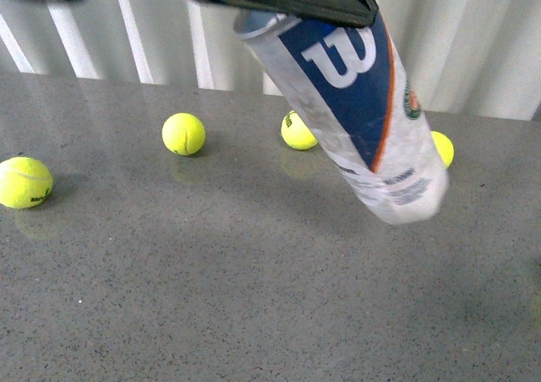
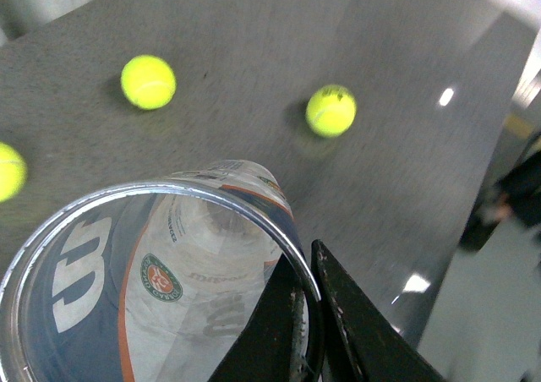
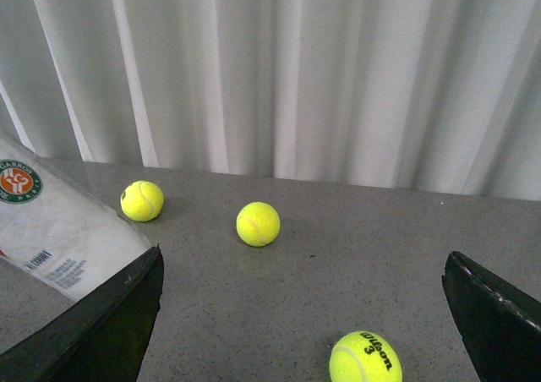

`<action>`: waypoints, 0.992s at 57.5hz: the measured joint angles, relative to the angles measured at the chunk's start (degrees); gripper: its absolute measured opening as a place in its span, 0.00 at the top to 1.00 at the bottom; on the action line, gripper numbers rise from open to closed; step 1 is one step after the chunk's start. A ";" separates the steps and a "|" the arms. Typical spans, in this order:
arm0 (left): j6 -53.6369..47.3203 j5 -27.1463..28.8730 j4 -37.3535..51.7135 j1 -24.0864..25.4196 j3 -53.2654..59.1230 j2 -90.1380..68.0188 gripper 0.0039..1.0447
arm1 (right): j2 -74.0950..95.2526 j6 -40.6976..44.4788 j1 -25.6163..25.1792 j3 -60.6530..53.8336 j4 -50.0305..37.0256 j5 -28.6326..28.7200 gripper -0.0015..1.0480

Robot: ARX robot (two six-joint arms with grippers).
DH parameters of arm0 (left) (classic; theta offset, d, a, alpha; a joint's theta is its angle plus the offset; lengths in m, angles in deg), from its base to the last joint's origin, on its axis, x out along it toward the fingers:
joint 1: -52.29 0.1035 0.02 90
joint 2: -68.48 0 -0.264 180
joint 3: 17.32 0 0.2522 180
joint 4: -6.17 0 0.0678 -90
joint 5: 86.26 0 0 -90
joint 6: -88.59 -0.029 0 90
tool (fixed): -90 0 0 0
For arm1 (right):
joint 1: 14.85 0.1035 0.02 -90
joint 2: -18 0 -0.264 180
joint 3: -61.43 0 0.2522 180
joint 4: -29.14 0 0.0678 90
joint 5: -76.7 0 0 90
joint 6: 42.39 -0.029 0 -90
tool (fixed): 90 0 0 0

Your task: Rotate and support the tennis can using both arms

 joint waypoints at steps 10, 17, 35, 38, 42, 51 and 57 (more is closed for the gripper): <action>-38.73 16.61 -40.70 -1.66 -27.76 -14.88 0.97 | 0.00 -0.02 0.00 0.00 0.00 0.00 0.07; -47.93 22.34 -48.68 -2.64 -38.14 -21.77 0.97 | 0.00 0.00 0.00 0.00 0.00 0.00 0.07; -51.93 24.85 -54.45 -4.46 -53.51 -33.51 0.97 | 0.00 -0.02 0.00 0.00 0.00 0.00 0.07; -52.13 25.38 -54.69 -4.50 -54.05 -34.56 0.97 | 0.00 0.00 0.00 0.00 0.00 0.00 0.07; -52.09 25.40 -55.12 -4.50 -54.97 -36.22 0.97 | 0.00 -0.02 0.00 0.00 0.00 0.00 0.07; -50.93 22.88 -56.57 -4.35 -56.22 -38.42 0.97 | 0.00 0.00 0.00 0.00 0.00 0.00 0.07; -50.45 22.60 -56.68 -4.35 -56.48 -39.04 0.97 | 0.00 -0.02 0.00 0.00 0.00 0.00 0.07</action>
